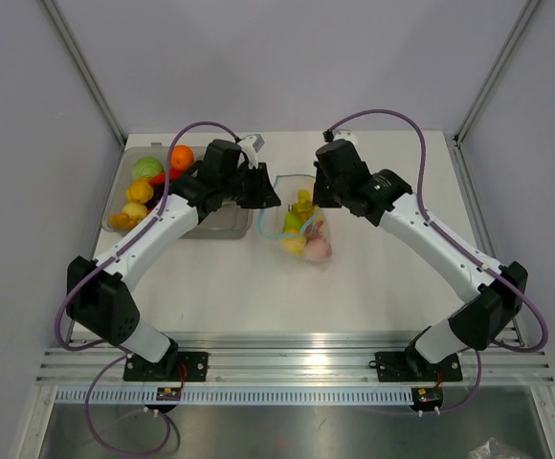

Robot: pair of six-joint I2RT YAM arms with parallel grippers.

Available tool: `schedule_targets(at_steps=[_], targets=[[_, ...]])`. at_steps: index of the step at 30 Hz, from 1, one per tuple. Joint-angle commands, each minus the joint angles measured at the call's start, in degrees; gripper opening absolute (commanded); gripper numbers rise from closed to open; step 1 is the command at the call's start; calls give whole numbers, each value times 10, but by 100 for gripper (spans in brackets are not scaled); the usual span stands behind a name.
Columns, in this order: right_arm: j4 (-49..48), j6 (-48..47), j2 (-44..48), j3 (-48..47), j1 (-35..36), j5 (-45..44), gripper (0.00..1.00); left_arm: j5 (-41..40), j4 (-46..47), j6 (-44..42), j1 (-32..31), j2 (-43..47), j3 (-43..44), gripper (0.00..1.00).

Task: Place the food in the zip-top bag and seal the zipper
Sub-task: Zip the zipper food storage bag at the center of the board.

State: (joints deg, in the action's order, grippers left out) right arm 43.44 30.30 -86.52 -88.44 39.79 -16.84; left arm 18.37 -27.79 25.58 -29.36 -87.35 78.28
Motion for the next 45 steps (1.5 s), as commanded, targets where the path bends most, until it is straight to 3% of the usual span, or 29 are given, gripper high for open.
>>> schedule_targets(at_steps=[1, 3, 5, 9, 13, 16, 24, 33, 45], targets=[[-51, -116, -23, -66, -2, 53, 1, 29, 26, 10, -3, 12, 5, 21], [-55, -153, -35, -90, -6, 73, 5, 39, 34, 24, -4, 18, -2, 14], [-54, -167, -51, -105, -6, 87, 12, 40, 43, 40, -5, 26, -8, 0], [-49, -162, -41, -105, -5, 78, 25, 35, 69, 110, -5, 34, -27, 0], [-68, -142, 12, -51, -5, 75, 48, 4, 75, 165, -5, 38, -28, 0], [-84, -131, 67, 4, -5, 73, 58, -16, 64, 206, -5, 32, -16, 0], [-163, -141, 250, 201, -5, 36, 74, -49, 27, 240, -5, 16, 10, 0], [-291, -244, 398, 419, 14, 100, 71, -76, -2, 247, -6, 7, 40, 0], [-469, -299, 399, 551, 33, 67, 61, -74, -7, 249, -6, -10, 50, 0]])
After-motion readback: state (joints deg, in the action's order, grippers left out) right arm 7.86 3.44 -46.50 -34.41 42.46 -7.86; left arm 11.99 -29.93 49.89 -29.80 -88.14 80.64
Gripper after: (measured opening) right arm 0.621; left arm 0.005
